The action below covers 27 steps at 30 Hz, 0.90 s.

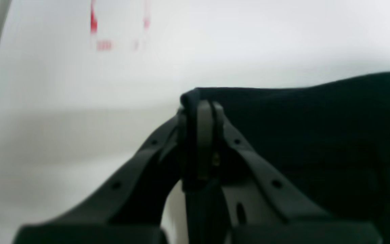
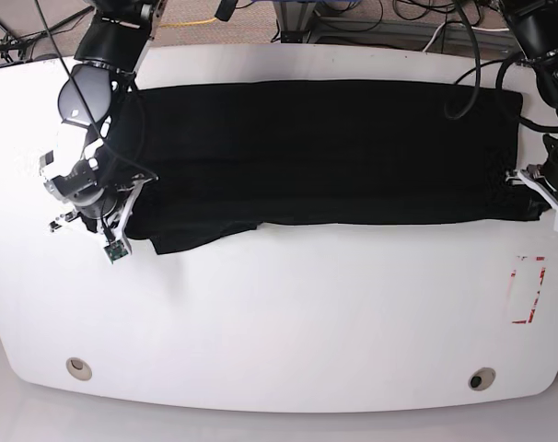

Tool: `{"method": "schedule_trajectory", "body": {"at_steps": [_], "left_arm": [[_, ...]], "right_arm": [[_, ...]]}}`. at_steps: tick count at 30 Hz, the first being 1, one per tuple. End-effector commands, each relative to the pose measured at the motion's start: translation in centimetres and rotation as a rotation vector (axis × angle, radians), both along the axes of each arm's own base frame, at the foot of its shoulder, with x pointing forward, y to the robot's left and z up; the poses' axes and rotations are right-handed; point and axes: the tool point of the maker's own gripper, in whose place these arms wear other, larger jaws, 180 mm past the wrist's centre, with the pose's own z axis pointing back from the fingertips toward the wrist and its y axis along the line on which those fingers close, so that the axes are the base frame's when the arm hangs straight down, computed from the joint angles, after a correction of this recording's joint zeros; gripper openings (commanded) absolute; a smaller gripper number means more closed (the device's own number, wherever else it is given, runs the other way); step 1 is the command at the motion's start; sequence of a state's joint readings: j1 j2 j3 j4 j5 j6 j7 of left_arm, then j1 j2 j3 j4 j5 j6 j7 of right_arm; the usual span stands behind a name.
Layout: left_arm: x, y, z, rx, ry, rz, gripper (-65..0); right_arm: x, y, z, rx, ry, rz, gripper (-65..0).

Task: Fold the T-shirt properly
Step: 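Lift the hem with both grippers and fold it over toward the collar, then lay the folded hem down and adjust the right gripper's corner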

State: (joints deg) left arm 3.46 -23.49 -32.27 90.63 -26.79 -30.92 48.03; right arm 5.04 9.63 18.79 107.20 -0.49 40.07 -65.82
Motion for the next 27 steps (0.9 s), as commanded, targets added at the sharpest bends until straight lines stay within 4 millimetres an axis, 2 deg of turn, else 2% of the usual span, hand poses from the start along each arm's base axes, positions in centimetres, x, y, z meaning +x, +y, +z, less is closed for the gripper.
{"method": "schedule_trajectory", "body": {"at_steps": [1,3,5,9,18,19,22,23,24,25,27], "left_arm": [[0.0,0.3,1.7,0.028,-0.048,-0.029,-64.3],[-1.0,0.7,1.1,0.037,-0.027,-0.035,-64.3],[-1.5,0.9,0.7,0.04,-0.014,-0.036,-64.3],[-2.8,1.3,-0.1,0.048,0.019,-0.031,-64.2],[-4.5,1.3,-1.7,0.047,0.076,-0.035,-64.0],[-4.5,1.3,-1.7,0.046,0.077,-0.034,-63.9],[-4.7,1.3,-1.9,0.046,0.082,-0.036,-63.7],[-4.9,1.3,-2.0,0.046,0.088,-0.036,-62.5],[-5.0,1.2,-2.2,0.046,0.095,-0.037,-60.6],[-5.2,1.0,-2.5,0.045,0.107,-0.043,-56.2],[-5.6,0.6,-3.1,0.049,0.148,-0.059,-43.6]], "right_arm": [[-0.3,-0.4,0.8,-0.007,-0.031,-0.012,-65.0],[-1.5,-1.5,0.0,0.001,-0.009,-0.055,-65.0],[-1.8,-2.0,-0.2,0.005,-0.006,-0.075,-65.0],[-3.7,-2.8,-1.6,0.014,0.037,-0.113,-65.0],[-7.1,-2.7,-4.3,0.013,0.135,-0.116,-63.6],[-7.4,-2.7,-4.5,0.014,0.142,-0.116,-61.5],[-8.2,-2.8,-4.9,0.01,0.16,-0.119,-47.7],[-8.2,-2.8,-4.9,0.008,0.16,-0.12,-40.6],[-8.3,-2.9,-4.9,0.006,0.16,-0.12,-36.6],[-8.3,-2.9,-4.8,0.004,0.157,-0.121,-31.4],[-8.3,-3.8,-3.8,-0.008,0.129,-0.147,-22.2]]}}
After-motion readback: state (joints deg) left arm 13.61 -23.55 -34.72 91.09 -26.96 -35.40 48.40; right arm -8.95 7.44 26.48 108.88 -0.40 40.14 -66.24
